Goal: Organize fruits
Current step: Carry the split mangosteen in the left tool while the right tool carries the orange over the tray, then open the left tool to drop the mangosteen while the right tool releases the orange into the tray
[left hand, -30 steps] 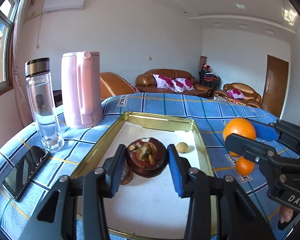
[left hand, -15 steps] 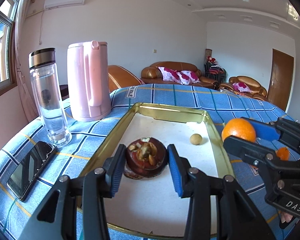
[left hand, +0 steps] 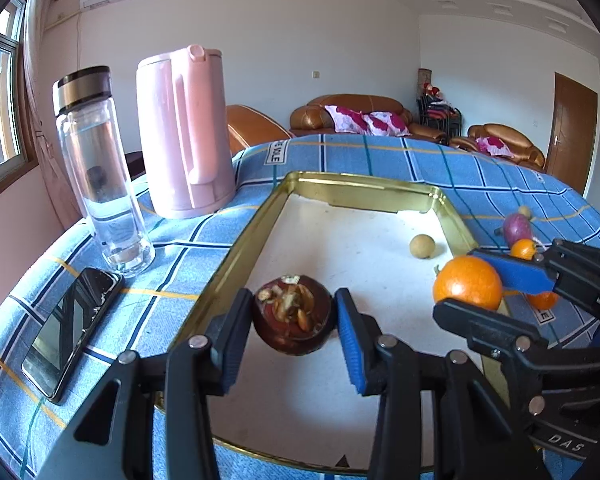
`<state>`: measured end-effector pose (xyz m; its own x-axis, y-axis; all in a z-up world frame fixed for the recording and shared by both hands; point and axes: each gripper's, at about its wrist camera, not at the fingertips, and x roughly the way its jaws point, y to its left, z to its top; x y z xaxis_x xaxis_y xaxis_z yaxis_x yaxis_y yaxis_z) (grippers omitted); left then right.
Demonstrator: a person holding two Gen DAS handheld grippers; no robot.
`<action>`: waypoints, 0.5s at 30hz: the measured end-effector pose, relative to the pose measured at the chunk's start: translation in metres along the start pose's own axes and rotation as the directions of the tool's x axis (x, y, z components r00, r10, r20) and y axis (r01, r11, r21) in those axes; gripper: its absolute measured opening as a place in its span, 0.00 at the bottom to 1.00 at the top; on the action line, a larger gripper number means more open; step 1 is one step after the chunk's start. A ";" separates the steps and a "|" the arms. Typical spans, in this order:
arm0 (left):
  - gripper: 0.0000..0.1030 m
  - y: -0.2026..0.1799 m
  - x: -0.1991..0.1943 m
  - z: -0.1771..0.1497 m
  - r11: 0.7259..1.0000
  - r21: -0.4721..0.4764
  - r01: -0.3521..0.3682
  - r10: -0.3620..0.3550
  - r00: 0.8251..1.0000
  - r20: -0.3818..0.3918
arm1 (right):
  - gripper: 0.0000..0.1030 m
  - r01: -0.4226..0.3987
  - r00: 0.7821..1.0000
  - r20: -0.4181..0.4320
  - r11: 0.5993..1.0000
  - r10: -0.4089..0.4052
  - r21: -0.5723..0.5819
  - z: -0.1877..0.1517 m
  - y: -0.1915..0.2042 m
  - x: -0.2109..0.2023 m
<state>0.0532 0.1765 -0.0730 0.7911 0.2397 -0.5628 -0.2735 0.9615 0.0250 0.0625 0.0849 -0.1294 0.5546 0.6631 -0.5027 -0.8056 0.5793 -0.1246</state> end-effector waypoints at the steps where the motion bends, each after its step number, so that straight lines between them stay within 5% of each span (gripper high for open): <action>1: 0.42 0.000 0.001 0.000 1.000 0.002 -0.002 0.002 1.000 -0.005 | 0.38 -0.004 1.000 -0.008 1.000 0.004 0.000 -0.001 0.000 0.002; 15: 0.43 0.003 0.012 -0.007 1.000 0.014 -0.009 0.010 0.998 -0.061 | 0.38 -0.033 0.993 -0.114 0.999 0.028 -0.036 -0.001 0.010 0.021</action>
<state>0.0580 0.1817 -0.0857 0.7533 0.2402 -0.6122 -0.2727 0.9612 0.0416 0.0660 0.1041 -0.1424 0.5040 0.6206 -0.6006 -0.8303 0.5396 -0.1392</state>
